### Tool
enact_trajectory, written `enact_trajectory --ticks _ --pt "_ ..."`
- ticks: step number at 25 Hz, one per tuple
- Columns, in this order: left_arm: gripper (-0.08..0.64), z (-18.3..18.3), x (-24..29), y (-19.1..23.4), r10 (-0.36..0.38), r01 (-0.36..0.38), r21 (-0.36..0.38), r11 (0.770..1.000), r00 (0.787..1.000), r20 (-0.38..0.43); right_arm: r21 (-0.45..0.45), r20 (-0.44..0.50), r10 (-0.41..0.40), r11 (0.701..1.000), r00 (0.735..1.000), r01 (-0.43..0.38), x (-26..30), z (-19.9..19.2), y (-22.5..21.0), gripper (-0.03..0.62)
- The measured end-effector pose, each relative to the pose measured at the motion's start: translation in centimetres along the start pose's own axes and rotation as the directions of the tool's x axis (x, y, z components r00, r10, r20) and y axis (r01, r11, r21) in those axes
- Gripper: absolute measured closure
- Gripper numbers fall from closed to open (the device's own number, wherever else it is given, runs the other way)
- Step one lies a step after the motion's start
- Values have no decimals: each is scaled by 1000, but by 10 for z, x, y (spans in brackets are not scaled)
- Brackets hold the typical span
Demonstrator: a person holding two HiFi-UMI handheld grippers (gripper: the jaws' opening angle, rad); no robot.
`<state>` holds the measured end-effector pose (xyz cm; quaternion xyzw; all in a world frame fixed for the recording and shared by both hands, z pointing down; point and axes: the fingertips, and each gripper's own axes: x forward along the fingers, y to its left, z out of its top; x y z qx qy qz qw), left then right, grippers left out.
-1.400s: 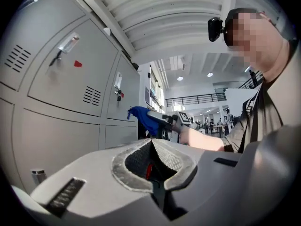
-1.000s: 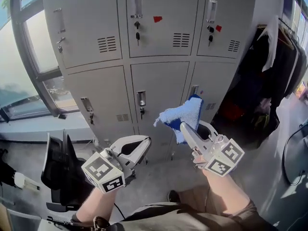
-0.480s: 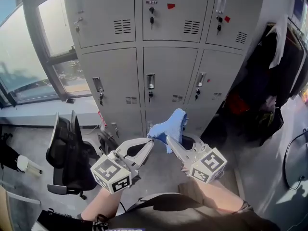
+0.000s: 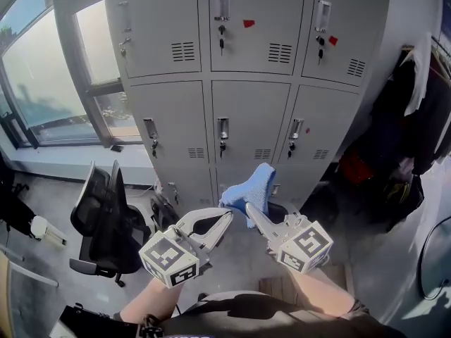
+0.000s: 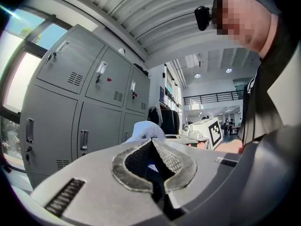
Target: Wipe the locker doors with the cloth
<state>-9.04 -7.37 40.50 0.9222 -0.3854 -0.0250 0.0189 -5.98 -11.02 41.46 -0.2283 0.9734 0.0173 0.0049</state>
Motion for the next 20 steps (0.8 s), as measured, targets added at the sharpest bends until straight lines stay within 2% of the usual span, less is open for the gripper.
enact_trajectory --ticks 5,20 --pt "552 -2 2 -6 12 -12 -5 1000 1000 -3 25 -10 13 1000 1000 -13 -6 -6 -1 535" --pt "552 1 1 -8 6 -6 8 1000 1000 2 12 -26 12 1000 1000 -11 -9 -5 0 535"
